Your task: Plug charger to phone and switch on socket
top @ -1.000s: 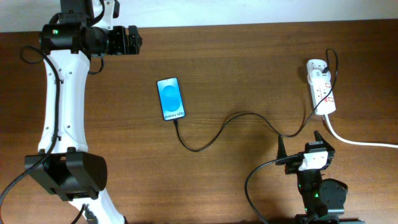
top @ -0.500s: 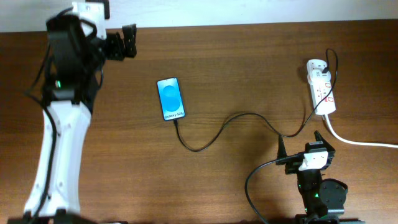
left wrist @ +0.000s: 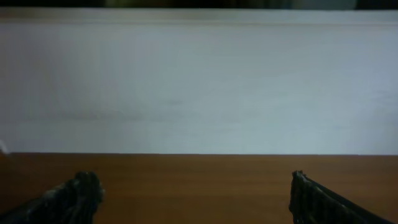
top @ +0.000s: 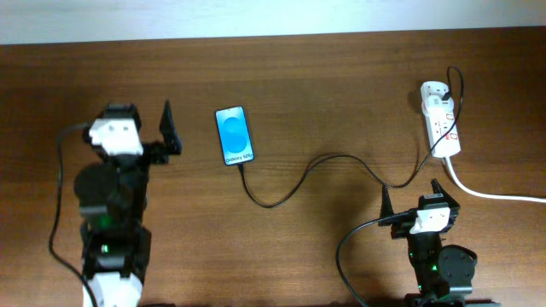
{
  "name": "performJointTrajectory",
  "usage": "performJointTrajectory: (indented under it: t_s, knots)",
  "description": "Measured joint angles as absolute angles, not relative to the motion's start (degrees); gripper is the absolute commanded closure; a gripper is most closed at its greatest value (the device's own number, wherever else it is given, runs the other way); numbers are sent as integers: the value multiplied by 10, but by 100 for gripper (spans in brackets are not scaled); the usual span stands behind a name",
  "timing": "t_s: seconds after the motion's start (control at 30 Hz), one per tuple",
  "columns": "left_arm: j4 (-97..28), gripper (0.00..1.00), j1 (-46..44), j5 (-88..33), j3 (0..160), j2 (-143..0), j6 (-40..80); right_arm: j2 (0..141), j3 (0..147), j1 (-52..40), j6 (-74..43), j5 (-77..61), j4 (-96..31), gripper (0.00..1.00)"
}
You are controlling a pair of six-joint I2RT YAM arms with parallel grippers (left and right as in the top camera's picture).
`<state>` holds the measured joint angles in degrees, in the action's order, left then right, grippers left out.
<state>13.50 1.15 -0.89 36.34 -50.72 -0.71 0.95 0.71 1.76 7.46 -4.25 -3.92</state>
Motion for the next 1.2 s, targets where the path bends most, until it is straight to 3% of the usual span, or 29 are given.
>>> performJointTrajectory:
  t_s: [0.57, 0.97, 1.2]
  knots:
    - [200, 1, 11, 14, 28, -143, -90, 10, 7, 18, 74, -43, -39, 1]
    - [-41, 1, 11, 50, 6, -8, -93, 10, 7, 18, 75, -41, -40, 2]
    - [-41, 1, 11, 50, 6, -8, -93, 10, 7, 18, 75, -41, -40, 1]
